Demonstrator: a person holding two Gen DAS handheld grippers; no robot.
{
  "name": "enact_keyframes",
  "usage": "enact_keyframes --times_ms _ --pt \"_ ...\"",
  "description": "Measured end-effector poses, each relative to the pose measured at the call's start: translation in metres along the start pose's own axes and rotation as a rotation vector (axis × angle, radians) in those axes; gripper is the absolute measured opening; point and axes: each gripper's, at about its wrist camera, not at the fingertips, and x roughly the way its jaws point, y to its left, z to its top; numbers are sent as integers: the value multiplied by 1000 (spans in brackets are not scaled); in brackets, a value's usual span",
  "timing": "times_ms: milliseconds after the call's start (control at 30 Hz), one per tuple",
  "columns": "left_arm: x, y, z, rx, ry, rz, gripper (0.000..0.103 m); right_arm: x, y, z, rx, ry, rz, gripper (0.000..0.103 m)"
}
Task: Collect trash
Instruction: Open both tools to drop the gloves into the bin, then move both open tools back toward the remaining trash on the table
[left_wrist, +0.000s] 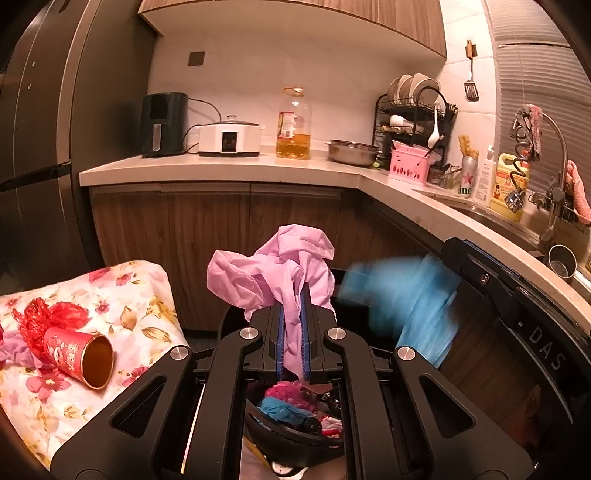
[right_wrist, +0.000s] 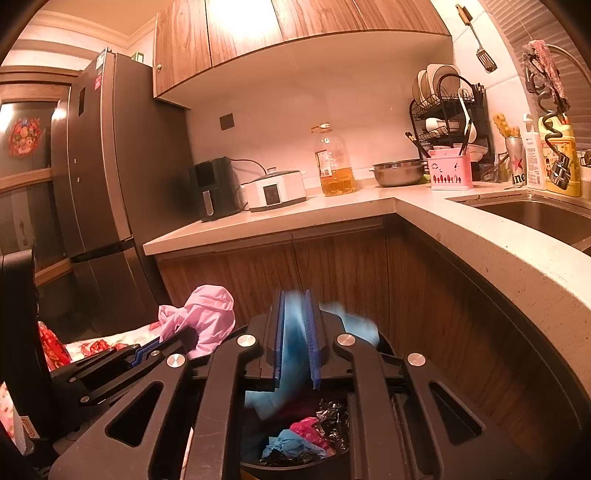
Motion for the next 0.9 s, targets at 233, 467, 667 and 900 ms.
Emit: enact_keyframes --times_ms 233,467,667,900 --pt "2 1 -4 2 10 -5 42 -1 -2 -1 11 -5 -11 29" --pt "-9 16 -7 -39 -7 29 67 -8 -2 -3 24 -12 -19 48" --pt "-29 40 -14 -88 -19 67 77 -13 9 -6 16 -15 3 66" --pt "-64 73 -27 -116 -47 156 81 -18 33 -14 6 -5 50 76"
